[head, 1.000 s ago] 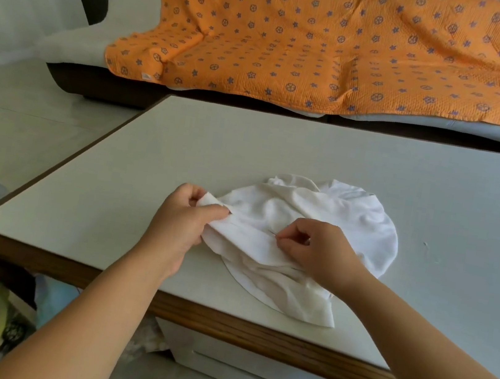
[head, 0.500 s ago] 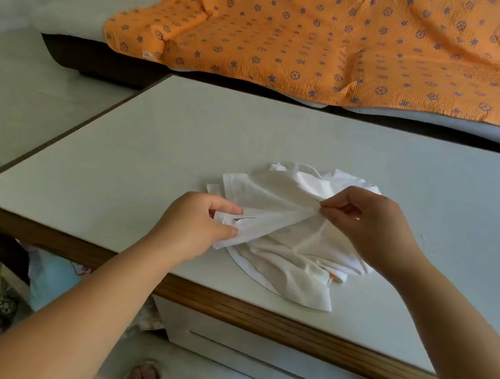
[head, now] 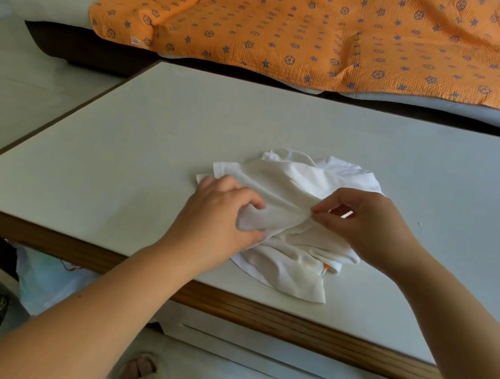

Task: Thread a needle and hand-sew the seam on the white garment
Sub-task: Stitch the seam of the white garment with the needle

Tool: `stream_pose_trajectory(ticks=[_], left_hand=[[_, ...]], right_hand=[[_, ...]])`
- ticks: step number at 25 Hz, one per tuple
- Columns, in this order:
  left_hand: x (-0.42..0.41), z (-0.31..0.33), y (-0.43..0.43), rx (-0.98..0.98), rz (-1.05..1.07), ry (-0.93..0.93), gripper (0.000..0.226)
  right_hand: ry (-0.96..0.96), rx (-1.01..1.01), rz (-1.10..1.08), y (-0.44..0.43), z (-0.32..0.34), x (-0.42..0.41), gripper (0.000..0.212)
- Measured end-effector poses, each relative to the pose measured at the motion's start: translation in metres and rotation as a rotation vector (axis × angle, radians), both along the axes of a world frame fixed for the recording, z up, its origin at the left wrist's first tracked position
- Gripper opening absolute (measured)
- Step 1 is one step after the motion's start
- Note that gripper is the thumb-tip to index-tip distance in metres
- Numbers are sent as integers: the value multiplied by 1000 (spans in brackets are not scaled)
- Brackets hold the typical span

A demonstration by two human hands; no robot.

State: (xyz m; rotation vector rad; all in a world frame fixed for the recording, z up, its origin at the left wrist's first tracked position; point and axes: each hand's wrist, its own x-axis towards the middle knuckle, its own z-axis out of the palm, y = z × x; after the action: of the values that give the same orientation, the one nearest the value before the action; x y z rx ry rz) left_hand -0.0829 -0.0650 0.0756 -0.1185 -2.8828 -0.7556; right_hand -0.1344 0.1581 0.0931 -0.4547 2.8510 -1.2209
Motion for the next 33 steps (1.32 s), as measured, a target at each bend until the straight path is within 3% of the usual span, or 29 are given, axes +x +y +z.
stream_pose_trajectory(ticks=[4,8,13,19,23,28,33], left_hand=[[-5,-8,13,-21,-95,-44,41],[-5,-7,14,108,-76,-108,40],[-11,-2,-10,224,261,-281,24],[-10,-3,-24,609,296,-427,27],[-7,-1,-26,739,273,-324,33],[-7,12,-34,1083,269,-186,36],[-5,13,-47,888,322,-162,35]], right_hand=[[-92,-98,-39,4,5,2,4],[-166,-178,0,6,7,6,4],[-224,-346,65,-1,3,7,3],[-239,-368,65,-8,-3,7,3],[-239,-370,20,-9,-5,7,3],[-229,-352,-29,-8,-3,7,2],[-208,-345,-23,-12,-5,8,2]])
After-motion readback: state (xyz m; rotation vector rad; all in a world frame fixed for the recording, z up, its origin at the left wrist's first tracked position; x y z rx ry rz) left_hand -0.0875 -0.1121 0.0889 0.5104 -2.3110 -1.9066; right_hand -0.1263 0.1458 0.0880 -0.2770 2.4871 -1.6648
